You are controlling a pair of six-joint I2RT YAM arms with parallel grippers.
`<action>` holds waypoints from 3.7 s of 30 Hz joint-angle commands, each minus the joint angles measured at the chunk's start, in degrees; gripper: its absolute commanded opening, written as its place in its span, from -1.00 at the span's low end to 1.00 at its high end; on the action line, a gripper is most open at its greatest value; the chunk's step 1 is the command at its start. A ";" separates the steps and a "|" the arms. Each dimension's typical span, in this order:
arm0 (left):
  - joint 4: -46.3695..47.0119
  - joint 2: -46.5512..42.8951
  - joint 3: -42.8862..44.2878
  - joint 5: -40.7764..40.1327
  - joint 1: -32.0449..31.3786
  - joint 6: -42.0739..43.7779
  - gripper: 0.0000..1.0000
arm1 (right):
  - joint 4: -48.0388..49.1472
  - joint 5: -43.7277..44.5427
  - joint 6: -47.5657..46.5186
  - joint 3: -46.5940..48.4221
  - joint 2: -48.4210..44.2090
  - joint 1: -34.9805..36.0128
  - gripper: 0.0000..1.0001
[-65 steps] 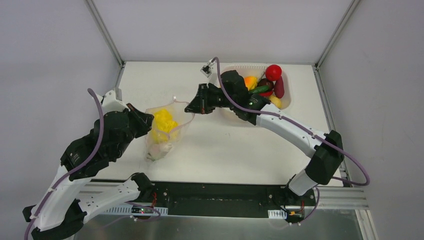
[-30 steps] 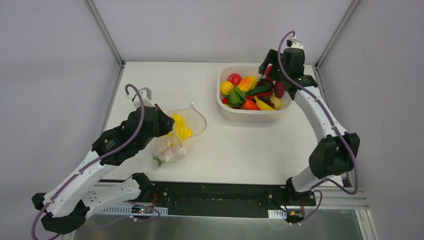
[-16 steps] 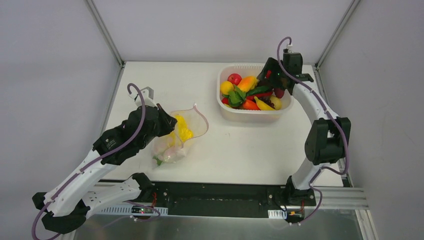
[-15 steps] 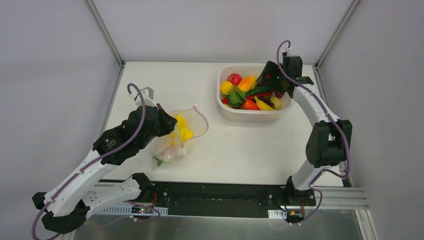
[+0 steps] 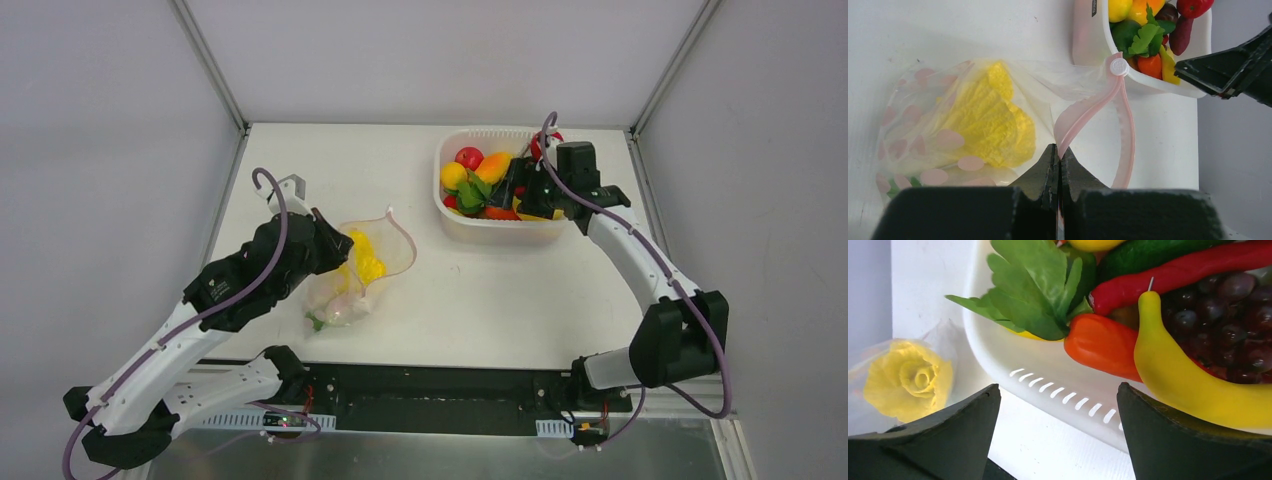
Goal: Place the food in the zip-top bag and seal the zipper
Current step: Move the bin to the center of the board, then pick up the fake fruit from the bin.
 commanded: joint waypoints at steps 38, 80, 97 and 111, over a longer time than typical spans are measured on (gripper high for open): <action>3.26 2.64 1.55 15.93 0.79 7.15 -1.00 | -0.82 35.17 2.54 -7.83 -25.30 15.21 0.90; -4.00 3.69 5.29 13.64 0.77 13.42 -1.00 | 3.62 30.43 9.54 -3.26 -2.66 -10.07 0.62; -4.10 3.72 5.26 13.61 0.78 12.72 -1.00 | 3.22 29.05 8.61 -5.38 -2.63 -10.06 0.47; -4.14 3.89 5.34 13.40 0.77 12.39 -1.00 | 7.84 12.45 8.55 -7.04 -14.95 -10.06 0.09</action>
